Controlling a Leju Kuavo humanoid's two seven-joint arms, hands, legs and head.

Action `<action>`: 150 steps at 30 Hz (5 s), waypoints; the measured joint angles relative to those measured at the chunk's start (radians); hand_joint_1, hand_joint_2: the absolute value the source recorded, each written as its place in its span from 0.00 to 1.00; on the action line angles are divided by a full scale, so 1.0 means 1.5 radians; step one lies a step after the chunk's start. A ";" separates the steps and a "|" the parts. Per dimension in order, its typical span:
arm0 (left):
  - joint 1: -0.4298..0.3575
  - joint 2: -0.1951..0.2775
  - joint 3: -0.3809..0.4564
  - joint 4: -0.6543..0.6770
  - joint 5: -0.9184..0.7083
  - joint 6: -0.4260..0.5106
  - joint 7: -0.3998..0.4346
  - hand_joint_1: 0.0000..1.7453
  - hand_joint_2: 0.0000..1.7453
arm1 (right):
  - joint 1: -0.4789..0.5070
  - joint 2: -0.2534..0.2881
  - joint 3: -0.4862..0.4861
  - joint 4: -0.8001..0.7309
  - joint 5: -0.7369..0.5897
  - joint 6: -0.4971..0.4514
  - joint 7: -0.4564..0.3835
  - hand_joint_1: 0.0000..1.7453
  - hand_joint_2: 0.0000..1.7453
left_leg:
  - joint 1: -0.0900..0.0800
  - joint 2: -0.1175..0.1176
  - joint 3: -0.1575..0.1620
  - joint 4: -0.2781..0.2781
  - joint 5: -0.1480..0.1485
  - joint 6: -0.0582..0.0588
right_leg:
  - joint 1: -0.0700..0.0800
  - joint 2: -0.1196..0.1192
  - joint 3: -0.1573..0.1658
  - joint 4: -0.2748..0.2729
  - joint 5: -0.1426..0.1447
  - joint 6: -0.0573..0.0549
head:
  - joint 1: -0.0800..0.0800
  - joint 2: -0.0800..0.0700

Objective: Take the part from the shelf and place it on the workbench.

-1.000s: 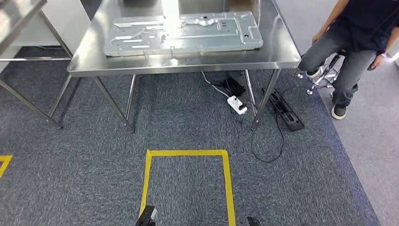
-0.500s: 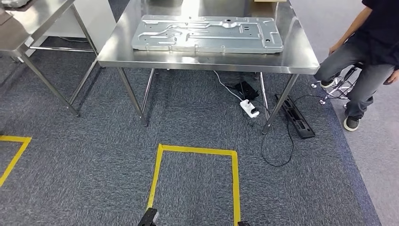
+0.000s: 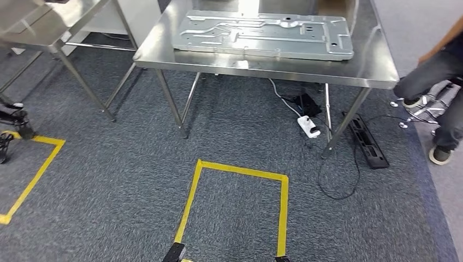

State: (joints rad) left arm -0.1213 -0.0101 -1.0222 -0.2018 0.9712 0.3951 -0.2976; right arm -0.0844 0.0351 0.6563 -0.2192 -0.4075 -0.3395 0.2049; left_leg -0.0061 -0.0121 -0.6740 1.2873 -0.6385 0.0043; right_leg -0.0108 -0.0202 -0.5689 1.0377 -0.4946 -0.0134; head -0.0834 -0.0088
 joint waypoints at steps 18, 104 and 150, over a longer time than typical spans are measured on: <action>0.002 -0.004 -0.013 0.000 0.005 0.000 0.001 0.00 0.00 | 0.000 -0.001 0.022 0.005 0.007 0.000 0.002 0.00 0.00 | -0.008 -0.024 0.085 -0.202 0.113 0.039 | -0.002 0.013 -0.063 0.148 -0.057 0.024 | 0.003 0.000; 0.000 0.015 -0.030 0.000 -0.021 -0.008 0.013 0.00 0.00 | -0.015 0.018 0.146 0.010 0.072 0.058 0.016 0.00 0.00 | 0.004 0.018 0.053 -0.186 0.125 0.012 | -0.007 -0.034 0.035 0.016 -0.050 0.032 | -0.004 0.000; -0.003 0.067 -0.051 0.000 -0.060 -0.085 0.005 0.00 0.00 | -0.006 0.025 0.132 0.011 -0.053 -0.012 -0.025 0.00 0.00 | 0.003 -0.074 0.053 -0.178 0.117 -0.002 | -0.006 0.043 -0.008 0.004 0.009 0.008 | 0.000 0.000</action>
State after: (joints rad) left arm -0.1259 0.0904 -1.0993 -0.2017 0.8819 0.2670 -0.2896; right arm -0.0931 0.0732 0.8538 -0.2028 -0.4876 -0.3572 0.1678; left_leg -0.0014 -0.1226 -0.5944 1.0199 -0.4630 0.0007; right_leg -0.0201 0.0439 -0.5816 1.0444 -0.4812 -0.0020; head -0.0828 -0.0088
